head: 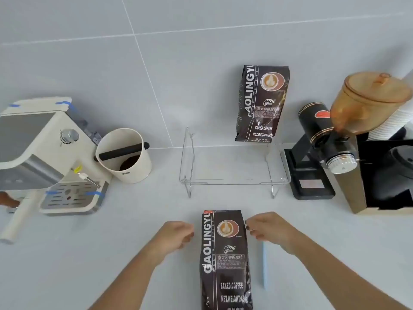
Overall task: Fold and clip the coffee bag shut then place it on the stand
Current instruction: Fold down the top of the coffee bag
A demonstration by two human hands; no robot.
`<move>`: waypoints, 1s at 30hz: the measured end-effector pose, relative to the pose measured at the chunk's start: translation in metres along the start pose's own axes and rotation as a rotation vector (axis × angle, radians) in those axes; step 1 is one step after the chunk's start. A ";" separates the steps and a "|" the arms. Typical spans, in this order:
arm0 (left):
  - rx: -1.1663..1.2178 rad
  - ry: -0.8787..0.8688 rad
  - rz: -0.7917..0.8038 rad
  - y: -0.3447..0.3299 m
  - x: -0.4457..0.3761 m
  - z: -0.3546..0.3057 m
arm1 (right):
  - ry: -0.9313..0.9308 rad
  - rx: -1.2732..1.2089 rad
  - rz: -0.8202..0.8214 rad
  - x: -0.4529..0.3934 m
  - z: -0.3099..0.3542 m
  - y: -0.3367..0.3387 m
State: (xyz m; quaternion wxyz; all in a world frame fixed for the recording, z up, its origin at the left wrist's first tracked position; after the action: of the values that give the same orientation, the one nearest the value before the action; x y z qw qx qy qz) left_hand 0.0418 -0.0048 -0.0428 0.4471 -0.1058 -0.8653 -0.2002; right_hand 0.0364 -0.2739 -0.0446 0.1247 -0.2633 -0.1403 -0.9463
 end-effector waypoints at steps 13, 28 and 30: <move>0.397 0.021 -0.014 -0.034 -0.027 -0.003 | 0.045 -0.221 -0.146 -0.012 0.000 -0.025; 0.546 -0.332 0.035 -0.021 0.076 -0.032 | 0.415 -0.231 -0.283 0.073 0.066 -0.019; 0.562 -0.381 0.028 -0.020 0.087 -0.038 | 0.447 -0.221 -0.287 0.081 0.075 -0.017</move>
State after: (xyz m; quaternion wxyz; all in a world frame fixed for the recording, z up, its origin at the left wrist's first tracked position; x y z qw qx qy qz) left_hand 0.0120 -0.0390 0.0431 0.2918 -0.0259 -0.9531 0.0757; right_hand -0.0014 -0.2461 0.0564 -0.0120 -0.0378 -0.0411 -0.9984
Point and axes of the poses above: each hand's wrist, its own x-axis away from the middle knuckle, its own y-axis out of the back of the hand, z = x × y, the point moved 6 cm from there along -x, towards the middle knuckle, and after that the axes turned 10 degrees about y, right-handed, at the moved point
